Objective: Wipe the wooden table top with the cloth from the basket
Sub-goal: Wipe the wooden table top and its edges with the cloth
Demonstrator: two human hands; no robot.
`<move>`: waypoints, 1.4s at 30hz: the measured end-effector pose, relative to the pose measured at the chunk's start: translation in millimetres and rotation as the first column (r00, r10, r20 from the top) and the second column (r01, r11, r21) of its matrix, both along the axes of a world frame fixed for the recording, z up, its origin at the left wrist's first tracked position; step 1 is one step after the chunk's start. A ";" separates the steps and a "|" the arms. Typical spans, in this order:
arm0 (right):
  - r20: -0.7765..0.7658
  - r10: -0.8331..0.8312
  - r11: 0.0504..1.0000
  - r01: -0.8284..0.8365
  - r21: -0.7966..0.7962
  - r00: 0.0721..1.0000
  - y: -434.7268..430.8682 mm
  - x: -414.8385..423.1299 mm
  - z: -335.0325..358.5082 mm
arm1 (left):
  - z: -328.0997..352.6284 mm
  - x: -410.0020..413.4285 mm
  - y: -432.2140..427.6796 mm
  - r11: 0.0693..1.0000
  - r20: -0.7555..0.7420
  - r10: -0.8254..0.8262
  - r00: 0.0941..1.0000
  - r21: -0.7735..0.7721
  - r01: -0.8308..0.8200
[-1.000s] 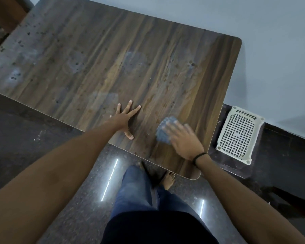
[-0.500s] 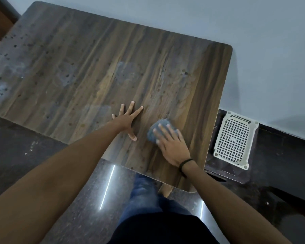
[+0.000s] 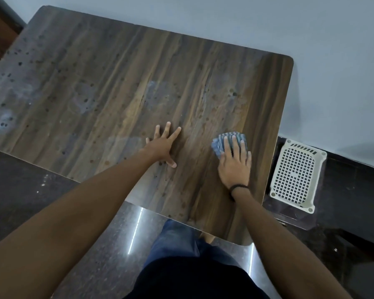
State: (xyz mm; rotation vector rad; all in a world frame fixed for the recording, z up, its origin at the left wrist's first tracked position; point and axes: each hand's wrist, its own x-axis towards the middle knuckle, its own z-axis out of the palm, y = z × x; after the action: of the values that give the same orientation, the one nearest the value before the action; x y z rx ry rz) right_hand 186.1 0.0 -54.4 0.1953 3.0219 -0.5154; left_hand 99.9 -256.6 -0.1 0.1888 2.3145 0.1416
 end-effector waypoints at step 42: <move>-0.009 0.870 0.491 -0.862 0.130 0.494 -8.0 156.4 -11.3 | -3.3 53.8 -21.2 0.996 -0.030 0.083 0.996 0.034 -0.082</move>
State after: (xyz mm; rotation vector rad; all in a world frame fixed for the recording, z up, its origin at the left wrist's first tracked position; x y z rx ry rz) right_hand 342.5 -8.0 -65.6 -1.3286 2.6713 -0.2291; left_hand 153.7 -277.8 -3.4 0.1128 2.3528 0.2203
